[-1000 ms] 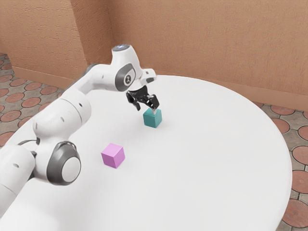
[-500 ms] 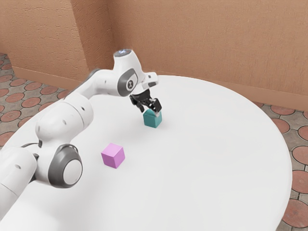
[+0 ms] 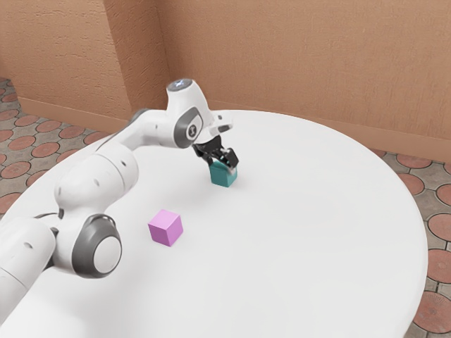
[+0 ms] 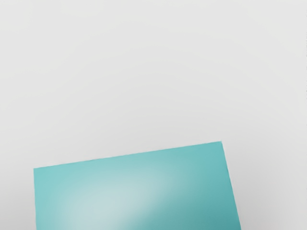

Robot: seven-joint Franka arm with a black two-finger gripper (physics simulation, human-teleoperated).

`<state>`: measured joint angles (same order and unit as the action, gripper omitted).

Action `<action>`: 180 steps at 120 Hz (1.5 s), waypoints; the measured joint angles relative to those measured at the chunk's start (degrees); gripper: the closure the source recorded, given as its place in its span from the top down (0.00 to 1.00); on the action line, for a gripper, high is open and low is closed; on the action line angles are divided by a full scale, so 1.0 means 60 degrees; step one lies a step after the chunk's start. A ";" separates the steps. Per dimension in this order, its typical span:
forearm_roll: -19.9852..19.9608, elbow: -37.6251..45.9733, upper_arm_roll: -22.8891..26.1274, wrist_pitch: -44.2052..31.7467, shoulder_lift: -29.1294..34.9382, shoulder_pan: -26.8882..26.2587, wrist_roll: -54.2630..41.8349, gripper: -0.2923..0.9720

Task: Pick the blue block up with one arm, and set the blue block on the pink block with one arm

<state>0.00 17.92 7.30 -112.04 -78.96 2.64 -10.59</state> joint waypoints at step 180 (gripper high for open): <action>0.0177 1.5538 -0.0976 -0.3137 1.0759 0.0349 0.1113 0.43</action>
<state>1.06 111.15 1.45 -130.86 -14.41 4.73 -3.91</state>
